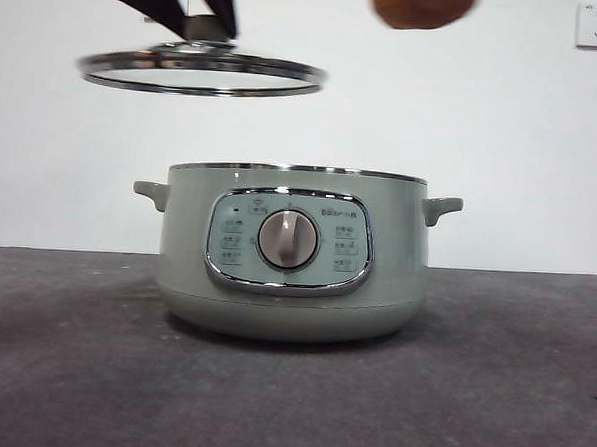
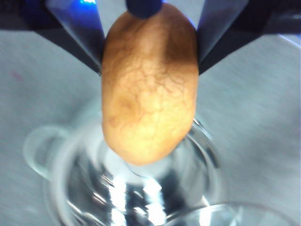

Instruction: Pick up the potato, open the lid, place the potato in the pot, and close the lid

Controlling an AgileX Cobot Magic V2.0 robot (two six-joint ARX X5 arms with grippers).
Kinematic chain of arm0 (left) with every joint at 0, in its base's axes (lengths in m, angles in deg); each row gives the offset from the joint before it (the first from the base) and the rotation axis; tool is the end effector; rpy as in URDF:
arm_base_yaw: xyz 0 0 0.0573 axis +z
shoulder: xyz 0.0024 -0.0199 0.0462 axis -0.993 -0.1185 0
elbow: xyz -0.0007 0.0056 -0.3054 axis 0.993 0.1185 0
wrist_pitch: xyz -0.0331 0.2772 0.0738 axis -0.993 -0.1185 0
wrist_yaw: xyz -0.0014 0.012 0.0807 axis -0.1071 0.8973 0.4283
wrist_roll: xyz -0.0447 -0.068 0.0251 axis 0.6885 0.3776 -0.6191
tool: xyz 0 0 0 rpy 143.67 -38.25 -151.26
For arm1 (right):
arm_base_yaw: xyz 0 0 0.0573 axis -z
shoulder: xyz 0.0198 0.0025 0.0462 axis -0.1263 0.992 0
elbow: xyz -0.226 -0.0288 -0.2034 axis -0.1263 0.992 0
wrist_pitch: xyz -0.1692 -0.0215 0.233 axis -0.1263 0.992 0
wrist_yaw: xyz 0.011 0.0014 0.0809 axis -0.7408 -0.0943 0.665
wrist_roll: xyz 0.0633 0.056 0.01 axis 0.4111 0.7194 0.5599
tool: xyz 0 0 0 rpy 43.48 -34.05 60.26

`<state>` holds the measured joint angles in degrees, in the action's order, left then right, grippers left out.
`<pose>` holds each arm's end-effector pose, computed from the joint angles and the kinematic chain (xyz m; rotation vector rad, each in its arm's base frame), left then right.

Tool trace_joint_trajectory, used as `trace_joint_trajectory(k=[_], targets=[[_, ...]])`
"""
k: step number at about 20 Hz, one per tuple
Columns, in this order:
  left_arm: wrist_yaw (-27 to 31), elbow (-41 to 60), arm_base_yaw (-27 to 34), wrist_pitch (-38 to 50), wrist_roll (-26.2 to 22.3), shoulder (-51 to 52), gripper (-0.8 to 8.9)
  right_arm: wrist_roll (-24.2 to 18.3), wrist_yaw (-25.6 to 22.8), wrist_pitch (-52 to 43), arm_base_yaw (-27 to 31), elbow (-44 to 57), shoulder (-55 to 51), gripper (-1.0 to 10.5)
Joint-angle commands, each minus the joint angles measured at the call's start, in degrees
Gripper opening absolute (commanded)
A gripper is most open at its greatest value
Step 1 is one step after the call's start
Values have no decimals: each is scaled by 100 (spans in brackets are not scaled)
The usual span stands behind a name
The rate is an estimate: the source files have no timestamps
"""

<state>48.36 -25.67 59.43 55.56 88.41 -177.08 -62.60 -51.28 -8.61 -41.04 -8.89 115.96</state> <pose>0.3761 -0.1634 0.4052 0.0918 0.5399 -0.3691 0.2078 0.2146 0.3856 -0.1532 0.8585 0.4975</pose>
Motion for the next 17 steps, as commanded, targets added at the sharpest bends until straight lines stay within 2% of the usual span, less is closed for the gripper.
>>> trace_joint_trajectory(k=[1, 6, 10, 17], targets=[[11, -72, 356, 63, -225, 199, -12, -337, 356, -42, 306, -413, 647, -8], [-11, -72, 1228, -363, -323, 234, -12, -929, 850, -33, 881, -1493, 2293, -8], [-11, -72, 1696, -481, -516, 234, -12, -1158, 1049, -48, 1053, -2181, 3469, 1], [-15, -70, 1897, -673, -629, 212, -12, -1235, 1093, -229, 1047, -2557, 4572, 2]])
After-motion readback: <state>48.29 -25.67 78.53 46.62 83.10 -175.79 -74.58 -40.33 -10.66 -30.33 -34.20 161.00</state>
